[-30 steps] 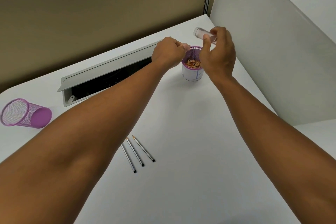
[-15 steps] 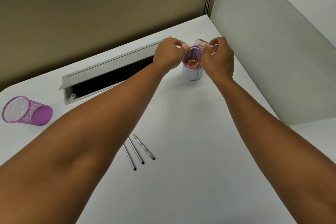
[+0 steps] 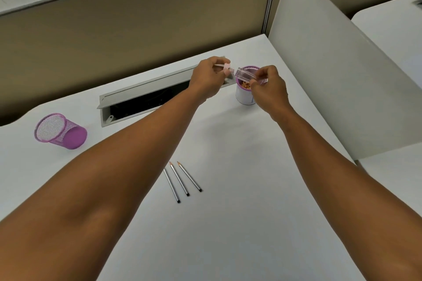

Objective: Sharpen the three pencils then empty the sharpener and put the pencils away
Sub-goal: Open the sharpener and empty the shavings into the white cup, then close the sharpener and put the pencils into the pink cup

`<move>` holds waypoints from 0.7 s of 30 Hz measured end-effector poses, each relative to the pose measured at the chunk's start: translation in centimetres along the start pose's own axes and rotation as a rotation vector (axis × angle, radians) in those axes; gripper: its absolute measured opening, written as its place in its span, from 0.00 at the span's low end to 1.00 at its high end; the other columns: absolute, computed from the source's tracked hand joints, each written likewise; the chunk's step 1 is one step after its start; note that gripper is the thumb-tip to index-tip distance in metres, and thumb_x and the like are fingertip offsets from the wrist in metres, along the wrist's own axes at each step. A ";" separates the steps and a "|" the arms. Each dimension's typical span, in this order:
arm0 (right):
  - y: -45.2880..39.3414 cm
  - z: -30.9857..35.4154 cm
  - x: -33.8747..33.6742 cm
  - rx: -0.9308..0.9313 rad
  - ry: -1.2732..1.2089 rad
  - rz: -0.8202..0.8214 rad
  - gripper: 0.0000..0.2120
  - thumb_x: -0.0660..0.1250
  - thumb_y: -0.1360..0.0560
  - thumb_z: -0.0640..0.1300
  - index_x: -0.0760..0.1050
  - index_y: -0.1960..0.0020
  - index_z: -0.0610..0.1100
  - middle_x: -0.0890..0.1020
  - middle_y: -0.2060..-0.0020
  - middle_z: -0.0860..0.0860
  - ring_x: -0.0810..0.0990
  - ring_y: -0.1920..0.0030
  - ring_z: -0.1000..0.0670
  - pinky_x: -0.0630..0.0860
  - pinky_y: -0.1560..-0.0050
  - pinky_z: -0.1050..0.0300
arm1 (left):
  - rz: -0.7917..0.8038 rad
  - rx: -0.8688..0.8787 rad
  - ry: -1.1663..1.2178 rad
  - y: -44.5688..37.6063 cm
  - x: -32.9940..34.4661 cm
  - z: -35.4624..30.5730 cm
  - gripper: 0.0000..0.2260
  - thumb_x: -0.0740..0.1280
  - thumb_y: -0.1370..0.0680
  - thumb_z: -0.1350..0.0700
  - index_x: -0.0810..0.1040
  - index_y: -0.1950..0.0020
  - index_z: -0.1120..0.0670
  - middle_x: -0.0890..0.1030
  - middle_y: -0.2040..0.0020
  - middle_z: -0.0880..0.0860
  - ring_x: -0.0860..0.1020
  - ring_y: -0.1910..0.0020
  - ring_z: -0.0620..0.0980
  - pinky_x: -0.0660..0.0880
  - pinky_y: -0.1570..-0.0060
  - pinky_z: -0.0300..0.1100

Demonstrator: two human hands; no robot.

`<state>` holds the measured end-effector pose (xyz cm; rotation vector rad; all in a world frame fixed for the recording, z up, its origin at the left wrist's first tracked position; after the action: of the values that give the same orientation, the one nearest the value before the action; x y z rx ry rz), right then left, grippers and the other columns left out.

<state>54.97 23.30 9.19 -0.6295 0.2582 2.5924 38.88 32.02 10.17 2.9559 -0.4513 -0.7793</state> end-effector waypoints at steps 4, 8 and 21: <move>1.4 1.6 0.8 -0.044 -0.005 0.021 0.11 0.66 0.24 0.40 0.70 0.42 0.43 0.75 0.49 0.51 0.74 0.52 0.52 0.70 0.61 0.75 | -0.007 0.025 -0.018 1.9 -1.8 -0.2 0.11 0.67 0.21 0.55 0.79 0.39 0.52 0.80 0.50 0.46 0.78 0.55 0.39 0.74 0.62 0.32; 2.9 3.1 1.9 -0.087 -0.028 0.044 0.10 0.66 0.24 0.40 0.72 0.43 0.43 0.76 0.50 0.50 0.74 0.54 0.52 0.67 0.69 0.80 | -0.008 0.042 -0.008 3.8 -3.9 0.1 0.10 0.67 0.21 0.54 0.79 0.40 0.50 0.82 0.50 0.46 0.77 0.57 0.39 0.74 0.62 0.34; 8.0 6.3 7.8 -0.027 -0.120 0.217 0.07 0.65 0.22 0.44 0.70 0.45 0.48 0.79 0.48 0.47 0.80 0.49 0.45 0.76 0.59 0.58 | 0.041 0.072 -0.012 9.4 -10.3 1.3 0.12 0.67 0.21 0.55 0.79 0.37 0.51 0.82 0.47 0.46 0.77 0.59 0.39 0.70 0.68 0.28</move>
<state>42.61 21.08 11.65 -0.4752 0.2654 2.8343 27.21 26.09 15.06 2.9986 -0.5494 -0.7934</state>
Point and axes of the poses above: each hand's wrist, its own y-axis away from the middle knuckle, its own x-axis out of the palm, z = x × y, the point moved 9 cm from there along -y, towards the middle knuckle
